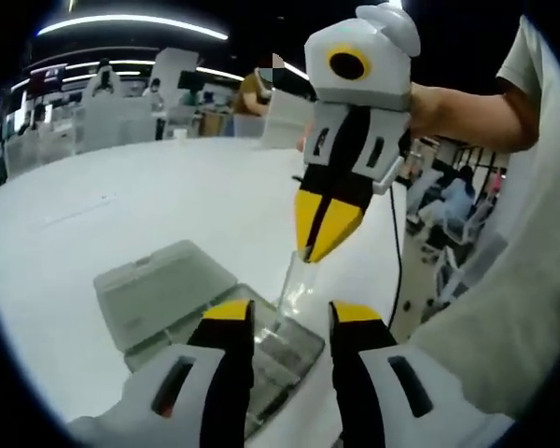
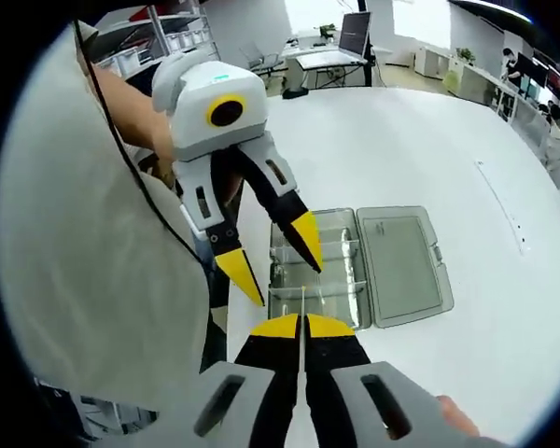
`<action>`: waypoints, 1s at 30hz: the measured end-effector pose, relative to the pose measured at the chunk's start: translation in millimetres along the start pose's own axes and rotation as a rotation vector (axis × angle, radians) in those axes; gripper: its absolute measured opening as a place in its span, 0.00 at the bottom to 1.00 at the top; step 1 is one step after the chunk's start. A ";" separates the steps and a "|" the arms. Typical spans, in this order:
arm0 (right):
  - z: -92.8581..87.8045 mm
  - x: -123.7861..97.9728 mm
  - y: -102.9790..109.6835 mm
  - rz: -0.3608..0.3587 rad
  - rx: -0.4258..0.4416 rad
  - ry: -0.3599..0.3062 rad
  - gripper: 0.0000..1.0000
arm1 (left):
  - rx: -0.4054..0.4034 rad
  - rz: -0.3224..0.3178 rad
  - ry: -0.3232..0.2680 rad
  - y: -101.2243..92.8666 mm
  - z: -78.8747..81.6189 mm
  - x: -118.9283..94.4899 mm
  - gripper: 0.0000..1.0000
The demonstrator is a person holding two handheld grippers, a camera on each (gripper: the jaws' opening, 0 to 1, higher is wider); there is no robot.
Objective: Insert the divider into the dual guide fixture by aligning both edges with the guide slots and pushing it downward to the bottom, including one-sided entry, uneven engagement, binding, and posture correction.
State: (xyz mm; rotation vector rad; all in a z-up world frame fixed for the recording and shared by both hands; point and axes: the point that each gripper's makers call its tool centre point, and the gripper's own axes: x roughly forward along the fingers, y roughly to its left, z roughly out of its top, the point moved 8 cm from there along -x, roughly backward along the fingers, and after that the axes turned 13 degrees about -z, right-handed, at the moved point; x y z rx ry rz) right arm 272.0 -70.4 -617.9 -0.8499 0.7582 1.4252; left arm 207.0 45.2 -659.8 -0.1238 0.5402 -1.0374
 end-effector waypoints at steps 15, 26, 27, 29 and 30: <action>3.3 9.0 -2.0 -0.019 -0.043 0.040 0.00 | -0.006 0.059 0.011 7.6 -3.6 -11.9 0.53; 5.4 15.4 -4.0 -0.028 -0.057 0.076 0.00 | -0.016 0.117 0.008 13.7 -3.5 -18.2 0.73; 5.6 15.9 -4.1 -0.029 -0.058 0.077 0.00 | -0.016 0.121 0.007 14.4 -3.6 -18.6 0.74; 6.4 17.5 -4.8 -0.030 -0.058 0.082 0.00 | -0.017 0.127 0.004 15.0 -3.2 -19.1 0.77; 6.6 18.3 -4.8 -0.029 -0.062 0.085 0.00 | -0.020 0.133 0.004 15.8 -3.4 -19.4 0.78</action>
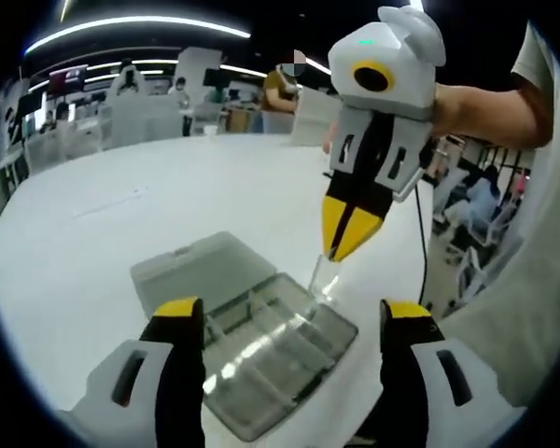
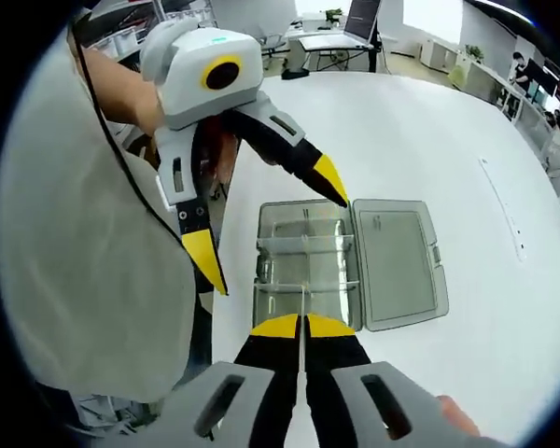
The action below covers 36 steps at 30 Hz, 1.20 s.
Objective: Insert the divider into the dual guide fixture by aligning both edges with the guide slots and pushing it downward to the bottom, including one-sided entry, uneven engagement, binding, and posture correction.
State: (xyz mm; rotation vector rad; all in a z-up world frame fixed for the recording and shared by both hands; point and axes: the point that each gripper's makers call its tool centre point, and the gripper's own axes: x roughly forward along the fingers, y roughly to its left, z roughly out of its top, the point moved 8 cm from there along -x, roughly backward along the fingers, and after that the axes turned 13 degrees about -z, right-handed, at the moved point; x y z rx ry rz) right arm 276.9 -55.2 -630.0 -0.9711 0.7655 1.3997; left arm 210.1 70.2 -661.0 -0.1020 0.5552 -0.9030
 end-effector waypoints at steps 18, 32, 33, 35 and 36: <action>1.9 16.2 -0.4 0.010 -0.016 0.046 0.00 | -0.012 0.042 0.013 8.5 -4.8 -1.5 0.95; 2.4 25.1 -1.5 0.027 -0.017 0.065 0.00 | -0.029 0.039 0.015 9.2 -7.3 -1.0 0.95; 2.5 26.1 -1.7 0.027 -0.018 0.067 0.00 | -0.031 0.039 0.014 9.6 -7.5 -1.3 0.95; 2.2 27.9 -1.6 0.032 -0.018 0.070 0.00 | -0.033 0.041 0.013 10.7 -7.8 -2.0 0.95; 2.0 28.9 -1.6 0.033 -0.017 0.072 0.00 | -0.035 0.041 0.012 11.0 -7.9 -2.3 0.95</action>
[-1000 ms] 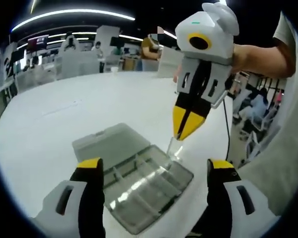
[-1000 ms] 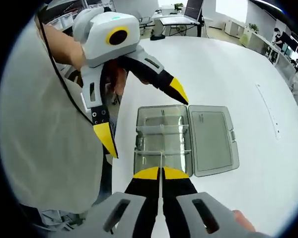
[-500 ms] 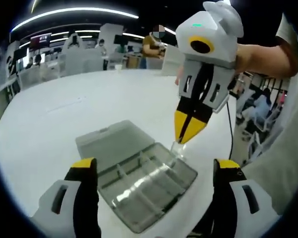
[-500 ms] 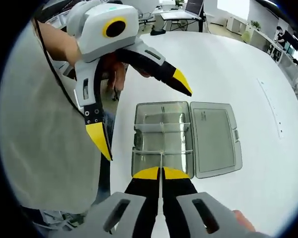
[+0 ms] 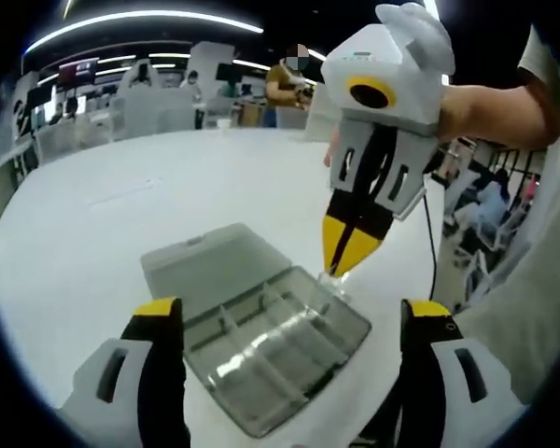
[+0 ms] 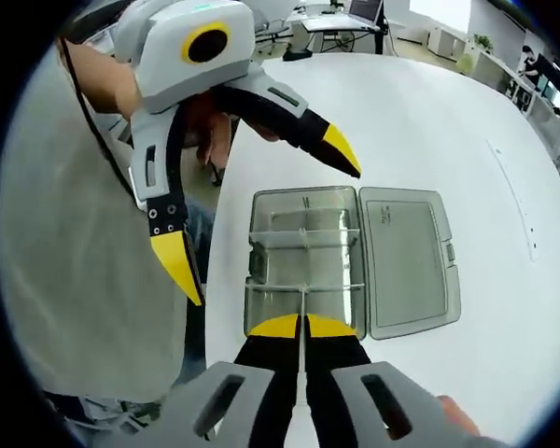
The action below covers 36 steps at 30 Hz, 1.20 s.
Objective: Insert the divider into the dual guide fixture by aligning both edges with the guide slots and pushing it downward to the bottom, including one-sided entry, uneven engagement, binding, and posture correction.
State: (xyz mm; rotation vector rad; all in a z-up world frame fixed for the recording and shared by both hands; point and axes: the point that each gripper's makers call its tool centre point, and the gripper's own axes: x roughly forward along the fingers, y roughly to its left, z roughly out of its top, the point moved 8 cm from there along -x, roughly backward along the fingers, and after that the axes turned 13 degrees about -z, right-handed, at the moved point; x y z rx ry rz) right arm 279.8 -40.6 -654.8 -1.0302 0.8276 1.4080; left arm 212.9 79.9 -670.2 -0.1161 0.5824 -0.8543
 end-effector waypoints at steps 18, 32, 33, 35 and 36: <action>-0.4 6.5 2.1 0.012 0.004 0.026 0.00 | -0.012 0.002 0.000 2.5 -3.5 -3.4 0.94; 3.7 8.9 3.9 0.007 -0.040 0.063 0.00 | -0.009 0.001 0.003 0.3 -1.7 -4.9 0.93; 3.6 9.4 3.9 0.008 -0.044 0.066 0.00 | -0.010 0.001 0.003 0.3 -1.7 -5.1 0.93; 2.9 11.1 3.4 0.011 -0.045 0.070 0.00 | -0.010 0.001 0.005 0.4 -1.9 -5.6 0.93; 2.8 11.4 3.4 0.013 -0.043 0.071 0.00 | -0.011 0.002 0.004 0.4 -1.9 -5.9 0.93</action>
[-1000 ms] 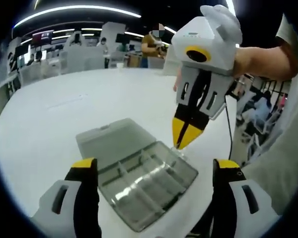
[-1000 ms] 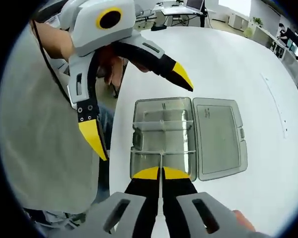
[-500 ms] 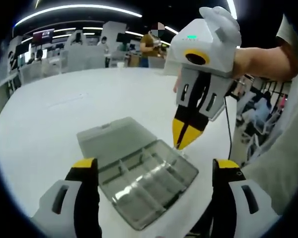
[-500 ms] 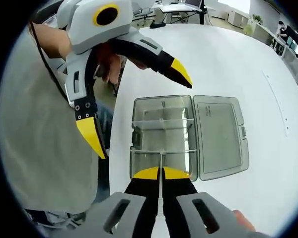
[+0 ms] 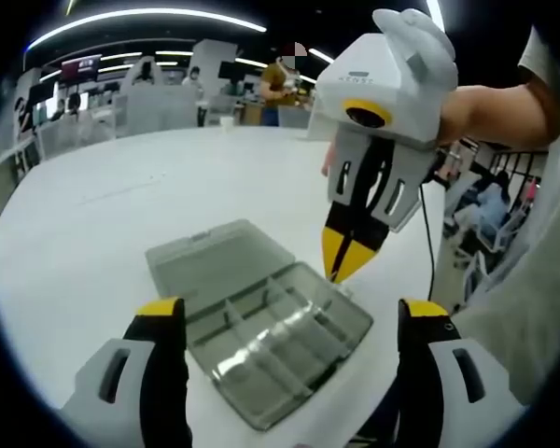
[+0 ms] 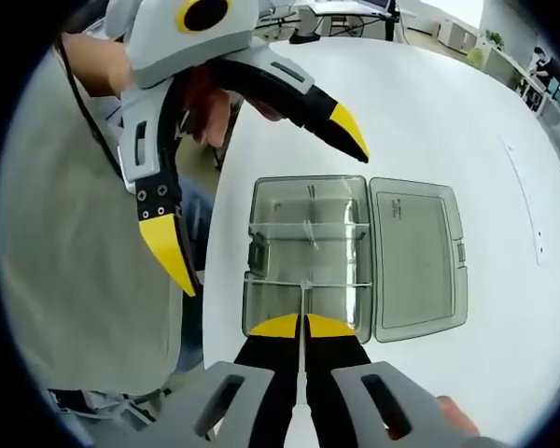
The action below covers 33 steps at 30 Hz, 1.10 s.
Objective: Insert the divider into the dual guide fixture by aligning both edges with the guide slots and pushing it downward to the bottom, including one-sided entry, uneven engagement, binding, and posture correction.
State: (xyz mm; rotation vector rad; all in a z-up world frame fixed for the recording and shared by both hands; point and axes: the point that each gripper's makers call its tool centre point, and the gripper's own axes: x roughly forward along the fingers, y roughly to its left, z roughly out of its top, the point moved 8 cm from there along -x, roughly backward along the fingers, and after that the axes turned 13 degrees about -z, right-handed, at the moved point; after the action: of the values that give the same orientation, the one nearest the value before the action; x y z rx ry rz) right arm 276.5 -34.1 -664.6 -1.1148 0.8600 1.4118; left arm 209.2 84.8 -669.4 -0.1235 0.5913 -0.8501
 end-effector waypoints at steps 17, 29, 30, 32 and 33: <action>-2.1 9.1 0.3 0.005 -0.011 0.013 0.00 | -0.006 0.002 -0.006 0.1 -2.1 -2.2 0.91; -3.9 14.9 1.0 0.009 -0.020 0.011 0.00 | -0.014 0.007 -0.010 -1.8 -4.0 -3.2 0.91; -4.2 15.4 0.9 0.010 -0.019 0.011 0.00 | -0.015 0.008 -0.010 -1.8 -4.1 -3.3 0.91; -4.7 16.3 0.8 0.012 -0.019 0.010 0.00 | -0.015 0.009 -0.010 -1.5 -4.6 -3.4 0.90; -5.0 17.0 0.9 0.014 -0.022 0.008 0.00 | -0.015 0.008 -0.010 -1.5 -4.6 -3.4 0.90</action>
State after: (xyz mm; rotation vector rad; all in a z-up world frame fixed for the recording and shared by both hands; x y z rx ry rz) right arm 276.9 -33.7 -682.3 -1.1338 0.8614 1.4317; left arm 204.0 86.9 -671.2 -0.1387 0.5889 -0.8367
